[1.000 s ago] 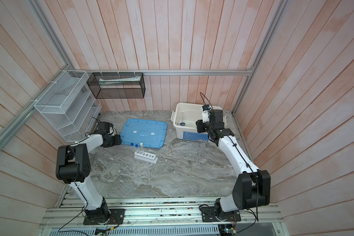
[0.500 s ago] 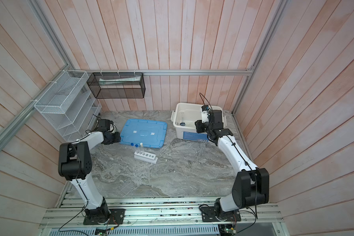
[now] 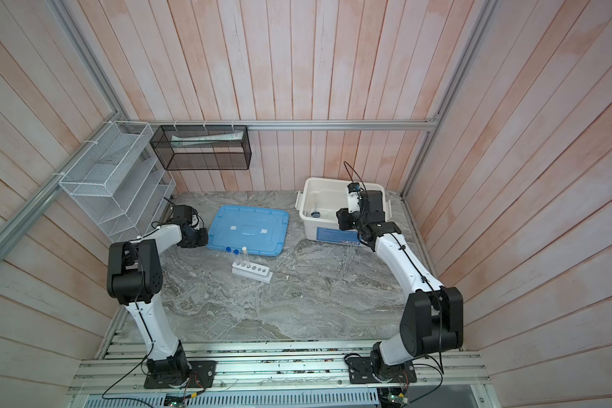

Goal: Organize the chemistry lab equipment
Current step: 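Lower left gripper onto the blue lid's edge nearest it and close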

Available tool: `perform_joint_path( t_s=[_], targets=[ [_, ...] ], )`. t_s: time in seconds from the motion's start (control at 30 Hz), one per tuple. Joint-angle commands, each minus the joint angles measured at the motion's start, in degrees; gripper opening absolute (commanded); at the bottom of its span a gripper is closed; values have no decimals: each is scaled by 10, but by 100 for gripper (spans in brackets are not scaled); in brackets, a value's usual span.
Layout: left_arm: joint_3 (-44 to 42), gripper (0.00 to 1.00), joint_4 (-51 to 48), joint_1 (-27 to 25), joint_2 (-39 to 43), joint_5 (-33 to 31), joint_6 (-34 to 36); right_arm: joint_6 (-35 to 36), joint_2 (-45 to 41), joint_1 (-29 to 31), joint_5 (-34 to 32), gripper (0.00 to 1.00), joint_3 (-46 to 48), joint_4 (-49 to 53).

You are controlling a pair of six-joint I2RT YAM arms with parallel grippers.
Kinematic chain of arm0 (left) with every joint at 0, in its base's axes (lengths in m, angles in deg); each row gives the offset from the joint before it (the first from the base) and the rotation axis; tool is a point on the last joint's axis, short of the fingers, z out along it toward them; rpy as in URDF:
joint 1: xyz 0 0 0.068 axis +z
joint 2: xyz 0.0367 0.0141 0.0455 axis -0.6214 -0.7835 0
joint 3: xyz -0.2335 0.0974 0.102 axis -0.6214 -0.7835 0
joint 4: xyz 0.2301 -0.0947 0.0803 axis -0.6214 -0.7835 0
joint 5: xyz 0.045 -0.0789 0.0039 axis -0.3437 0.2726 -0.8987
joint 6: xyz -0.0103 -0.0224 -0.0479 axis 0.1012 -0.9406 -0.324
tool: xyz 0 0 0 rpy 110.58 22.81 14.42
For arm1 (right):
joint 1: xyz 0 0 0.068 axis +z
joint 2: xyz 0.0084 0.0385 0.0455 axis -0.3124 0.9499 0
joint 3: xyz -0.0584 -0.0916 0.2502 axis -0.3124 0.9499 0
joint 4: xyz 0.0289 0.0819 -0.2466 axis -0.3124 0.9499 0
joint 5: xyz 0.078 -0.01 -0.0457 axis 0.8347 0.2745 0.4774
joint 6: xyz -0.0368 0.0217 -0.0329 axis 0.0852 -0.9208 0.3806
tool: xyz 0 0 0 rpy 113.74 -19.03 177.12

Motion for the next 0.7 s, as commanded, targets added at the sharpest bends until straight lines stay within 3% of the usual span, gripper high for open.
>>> perform_joint_path(
  t_s=[0.0, 0.3, 0.4, 0.67],
  targets=[
    [5, 28, -9, 3, -11, 16, -1, 2, 9, 2, 2, 33, 1, -7],
    [24, 25, -23, 0, -20, 10, 6, 1, 17, 3, 6, 33, 2, -11],
    [28, 17, -31, -8, -26, -3, 13, 1, 19, 2, 6, 33, 5, -11],
    [28, 11, -35, -11, -35, -4, 9, 3, 23, 3, 6, 33, 4, -11]
  ],
)
